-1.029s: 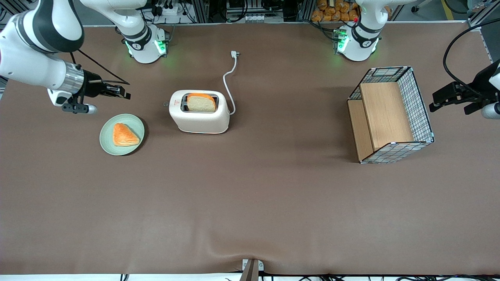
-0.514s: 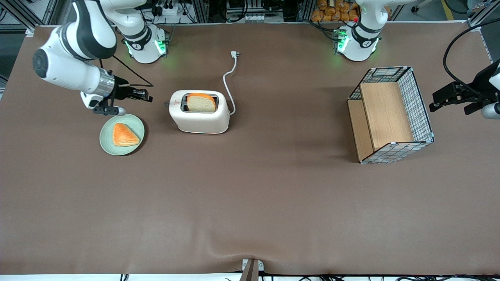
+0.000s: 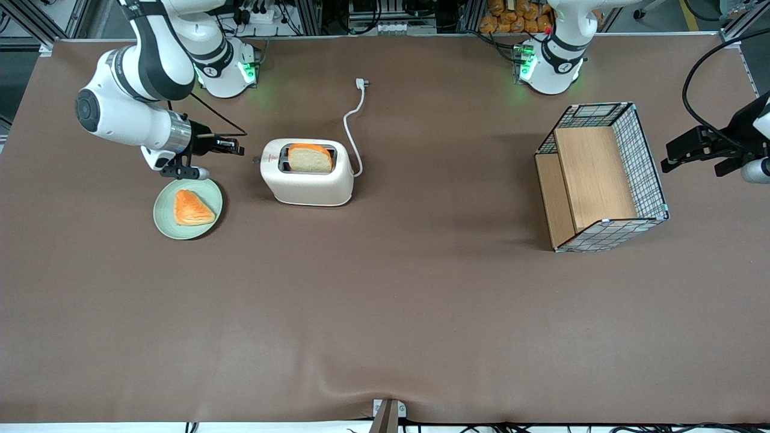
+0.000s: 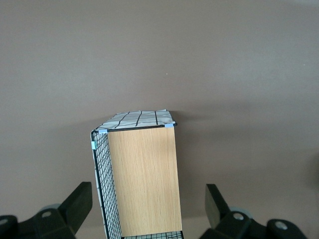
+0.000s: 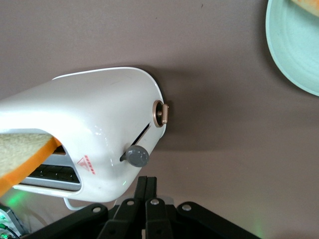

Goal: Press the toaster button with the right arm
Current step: 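Lower the right gripper onto the grey toaster lever, pressing it down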

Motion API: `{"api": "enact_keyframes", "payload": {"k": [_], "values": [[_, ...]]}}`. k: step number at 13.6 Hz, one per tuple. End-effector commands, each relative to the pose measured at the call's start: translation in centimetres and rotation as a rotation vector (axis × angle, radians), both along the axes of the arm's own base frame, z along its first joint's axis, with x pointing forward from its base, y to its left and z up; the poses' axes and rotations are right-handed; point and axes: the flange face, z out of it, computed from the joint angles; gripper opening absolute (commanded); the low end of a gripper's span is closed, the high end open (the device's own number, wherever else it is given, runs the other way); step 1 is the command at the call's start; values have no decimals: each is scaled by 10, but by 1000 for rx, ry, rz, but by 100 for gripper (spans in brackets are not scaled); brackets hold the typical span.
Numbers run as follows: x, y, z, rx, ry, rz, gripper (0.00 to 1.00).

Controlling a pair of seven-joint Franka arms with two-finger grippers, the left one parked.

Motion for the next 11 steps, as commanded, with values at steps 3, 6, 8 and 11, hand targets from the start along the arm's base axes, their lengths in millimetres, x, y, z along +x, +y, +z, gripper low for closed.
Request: {"api": "enact_keyframes", "payload": {"k": [3,6,8,11], "values": [[1,19,-23,13,-7,-13,0],[1,20,-24,18,-5,-18,0],[1,20,-26,17,2,-19,0],[1,20,-30,13,2,-23,0]]}}
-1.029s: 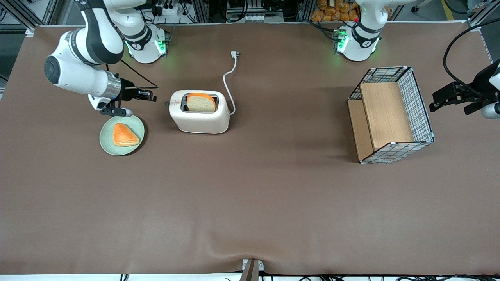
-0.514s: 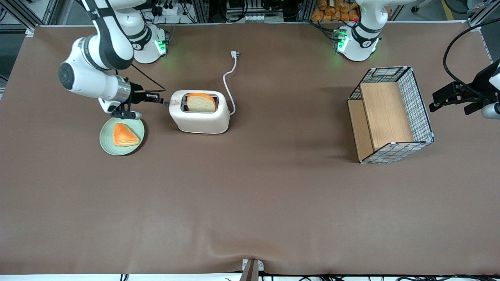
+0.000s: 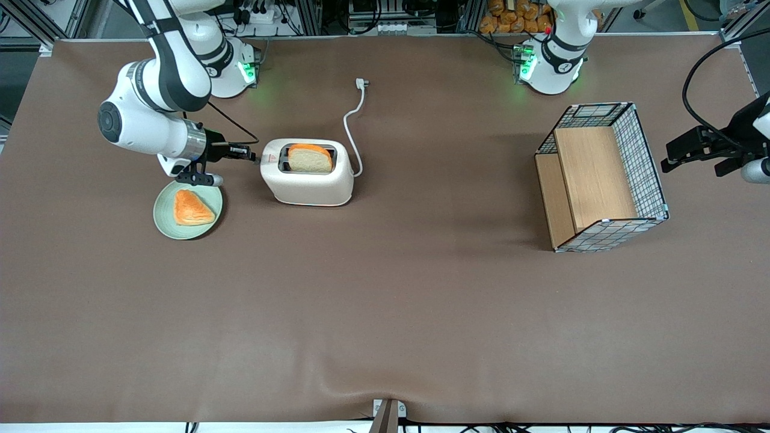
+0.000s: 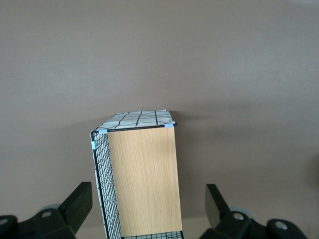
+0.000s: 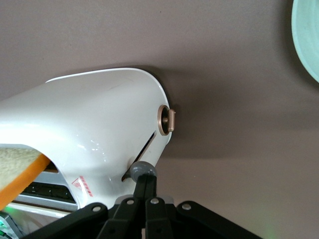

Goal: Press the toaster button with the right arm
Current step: 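Lower the right gripper onto the grey toaster lever, pressing it down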

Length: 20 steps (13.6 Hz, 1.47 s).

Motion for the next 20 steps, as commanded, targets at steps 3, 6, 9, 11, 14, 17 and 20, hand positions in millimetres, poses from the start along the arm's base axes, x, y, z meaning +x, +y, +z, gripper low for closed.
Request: {"api": "enact_keyframes", "payload": {"k": [3,6,9,11,14,17,20], "values": [[1,6,-10,3,-20,-10,0],[2,7,-16,-4,-27,-8,0],[4,5,-27,-14,-28,-8,0],[4,5,-28,-16,-31,-10,0],[4,9,-33,-22,-33,-4,0],[3,11,-40,-30,-34,1,0],[2,9,-43,-21,-57,46,0]]}}
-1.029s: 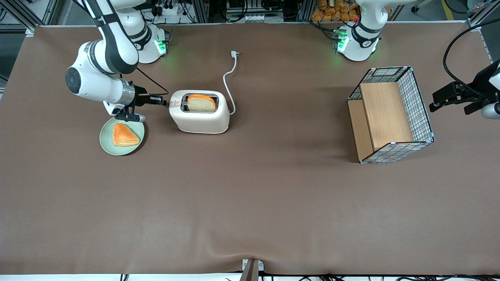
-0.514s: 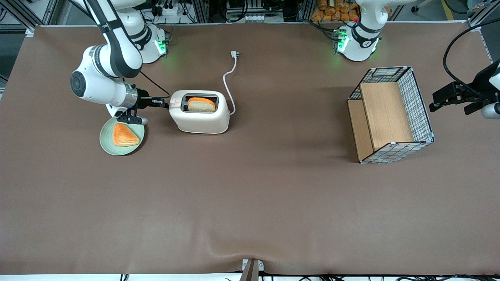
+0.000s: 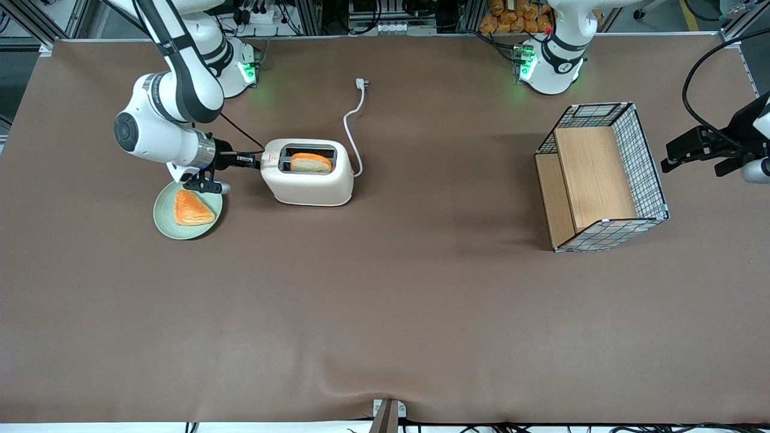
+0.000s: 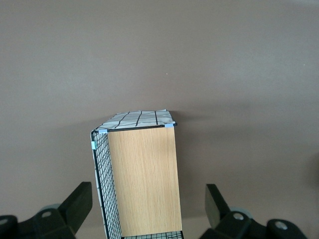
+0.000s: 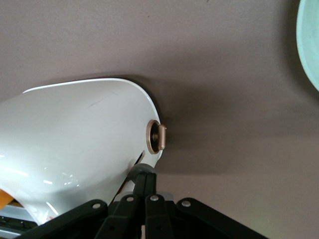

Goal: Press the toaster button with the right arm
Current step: 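Lower the right gripper onto the grey toaster lever, pressing it down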

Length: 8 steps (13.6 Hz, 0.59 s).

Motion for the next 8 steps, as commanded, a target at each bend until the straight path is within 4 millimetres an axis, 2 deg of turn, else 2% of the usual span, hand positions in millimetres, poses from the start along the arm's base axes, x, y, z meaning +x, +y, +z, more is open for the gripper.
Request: {"api": "enact_keyframes", "payload": {"k": [1,8], "values": [[-3,3,-11,8,-50,34,0],[-3,0,-21,2,-74,58,0]]}}
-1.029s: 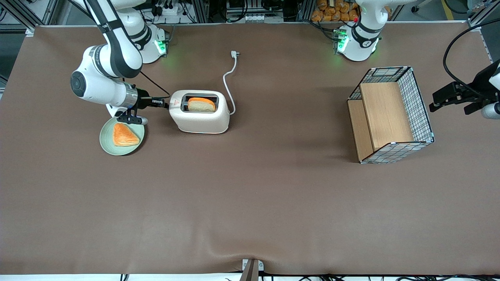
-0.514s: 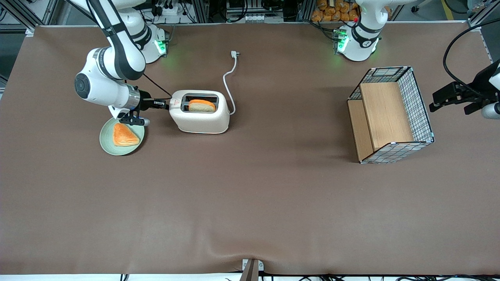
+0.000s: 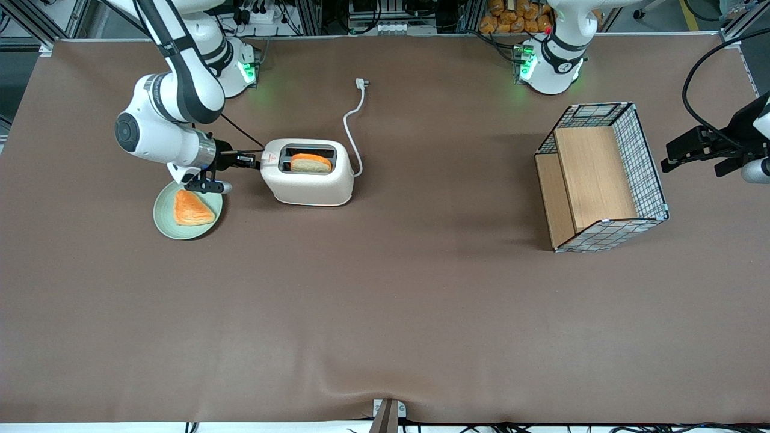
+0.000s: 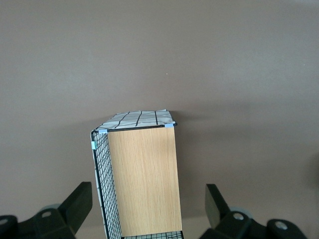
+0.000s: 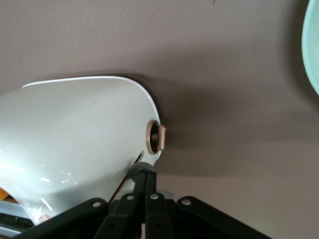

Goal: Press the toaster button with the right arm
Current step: 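Hold the toaster lever pressed down with the right gripper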

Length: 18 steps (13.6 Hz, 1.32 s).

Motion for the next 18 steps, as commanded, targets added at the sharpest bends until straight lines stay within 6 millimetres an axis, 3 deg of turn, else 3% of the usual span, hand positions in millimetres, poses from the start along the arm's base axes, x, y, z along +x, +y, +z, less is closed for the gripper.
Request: {"api": "enact_keyframes", "payload": {"k": [1,18], "values": [[-2,0,-20,-2,-55,32,0],[-3,2,-40,-18,-102,86,0]]}}
